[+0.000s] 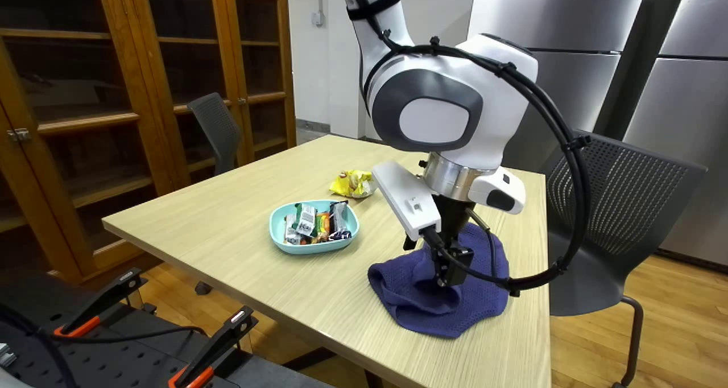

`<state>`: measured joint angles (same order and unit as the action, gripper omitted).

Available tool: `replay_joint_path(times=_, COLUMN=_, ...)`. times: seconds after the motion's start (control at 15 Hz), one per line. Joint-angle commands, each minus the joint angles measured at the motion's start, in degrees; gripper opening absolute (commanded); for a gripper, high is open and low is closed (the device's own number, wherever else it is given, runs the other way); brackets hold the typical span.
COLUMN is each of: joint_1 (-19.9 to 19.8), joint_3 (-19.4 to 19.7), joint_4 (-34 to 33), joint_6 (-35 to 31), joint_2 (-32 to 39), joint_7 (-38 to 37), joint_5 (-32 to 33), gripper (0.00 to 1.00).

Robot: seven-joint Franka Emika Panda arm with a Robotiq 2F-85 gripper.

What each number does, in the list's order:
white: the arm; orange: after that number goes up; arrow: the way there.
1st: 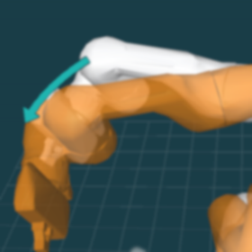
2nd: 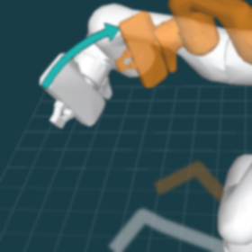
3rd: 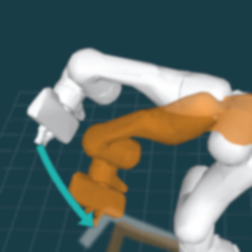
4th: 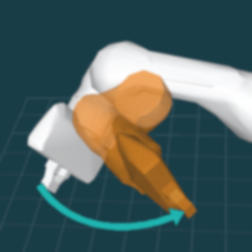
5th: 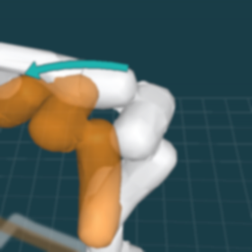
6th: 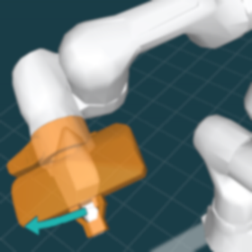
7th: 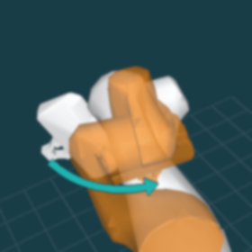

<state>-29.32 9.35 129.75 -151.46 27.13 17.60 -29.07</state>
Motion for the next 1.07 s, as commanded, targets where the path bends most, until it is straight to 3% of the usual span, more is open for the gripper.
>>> replay_joint_path(times=0.0, joint_1=-1.95, joint_3=-1.96, joint_4=-0.92, joint_6=-2.27, joint_2=1.25, joint_7=0.64, joint_5=-1.06, gripper=1.0)
replay_joint_path(times=0.6, joint_1=-3.37, joint_3=-3.85, joint_4=-1.13, joint_6=-4.37, joint_2=2.22, joint_7=0.7, joint_5=-0.72, gripper=1.0)
replay_joint_path(times=0.67, joint_1=-3.56, joint_3=-4.01, joint_4=-1.14, joint_6=-4.35, joint_2=2.15, joint_7=0.75, joint_5=-0.74, gripper=0.75)
replay_joint_path(times=0.73, joint_1=-3.7, joint_3=-4.13, joint_4=-1.17, joint_6=-4.38, joint_2=2.13, joint_7=0.77, joint_5=-0.76, gripper=0.74)
replay_joint_path(times=1.0, joint_1=-4.17, joint_3=-4.54, joint_4=-1.29, joint_6=-4.57, joint_2=2.26, joint_7=0.72, joint_5=-0.55, gripper=0.42)
